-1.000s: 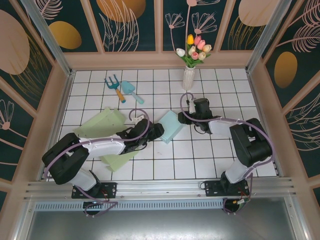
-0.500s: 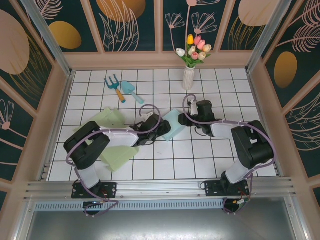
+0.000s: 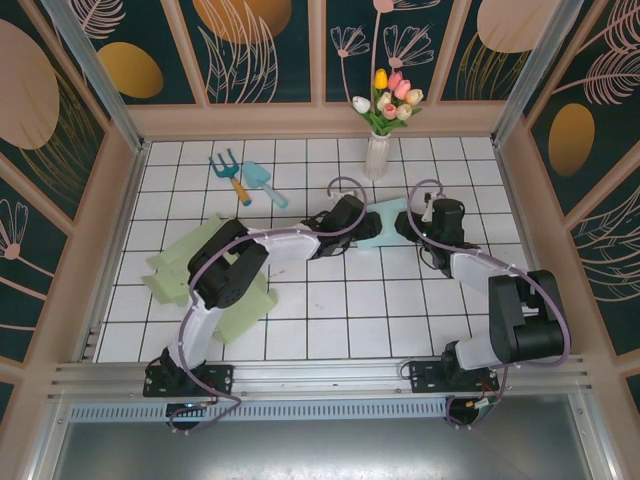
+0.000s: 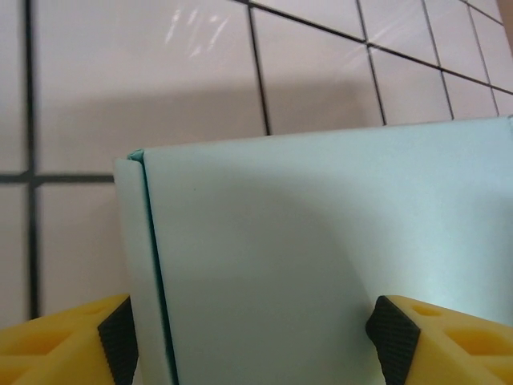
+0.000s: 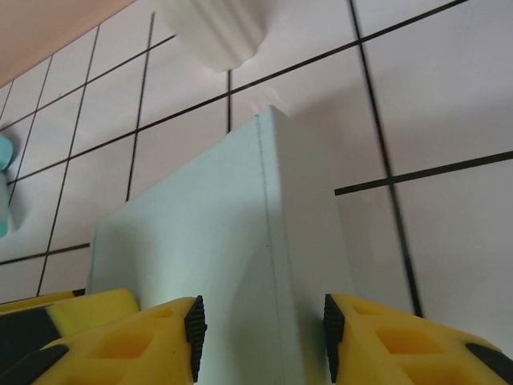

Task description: Fold the paper box

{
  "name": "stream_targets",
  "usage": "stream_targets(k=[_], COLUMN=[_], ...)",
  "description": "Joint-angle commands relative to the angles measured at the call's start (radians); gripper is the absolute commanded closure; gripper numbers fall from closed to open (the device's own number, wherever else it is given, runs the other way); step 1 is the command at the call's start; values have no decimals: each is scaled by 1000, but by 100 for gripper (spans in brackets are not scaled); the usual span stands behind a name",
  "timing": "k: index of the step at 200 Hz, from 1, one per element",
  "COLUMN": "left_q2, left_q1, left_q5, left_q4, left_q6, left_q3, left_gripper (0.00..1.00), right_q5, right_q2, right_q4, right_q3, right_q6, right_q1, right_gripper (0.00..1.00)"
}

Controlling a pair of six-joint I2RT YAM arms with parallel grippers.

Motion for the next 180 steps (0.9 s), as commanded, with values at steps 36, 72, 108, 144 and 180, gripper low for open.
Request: stream_targets(k=[36, 72, 108, 144, 180], left_q2=[140, 129, 53, -210, -583], left_q1=[-15, -15, -15, -15, -15], left_q5=[7, -75, -150, -250, -428], left_q4=[-59, -113, -166, -137, -227], left_q6=[76, 63, 67, 69, -6], left_q3=[202, 206, 160, -74, -391], left_gripper=[18, 13, 13, 13, 13], right_q5=[13, 84, 80, 100, 253], right_q2=[-4, 31, -14, -230, -548], right_q4=[38, -18, -22, -60, -207], right_q3=[-18, 30, 17, -57, -119], right_q6=[21, -26, -28, 0, 15], right_q1=[-78, -88, -90, -58, 101], right_gripper=[52, 51, 51, 52, 52])
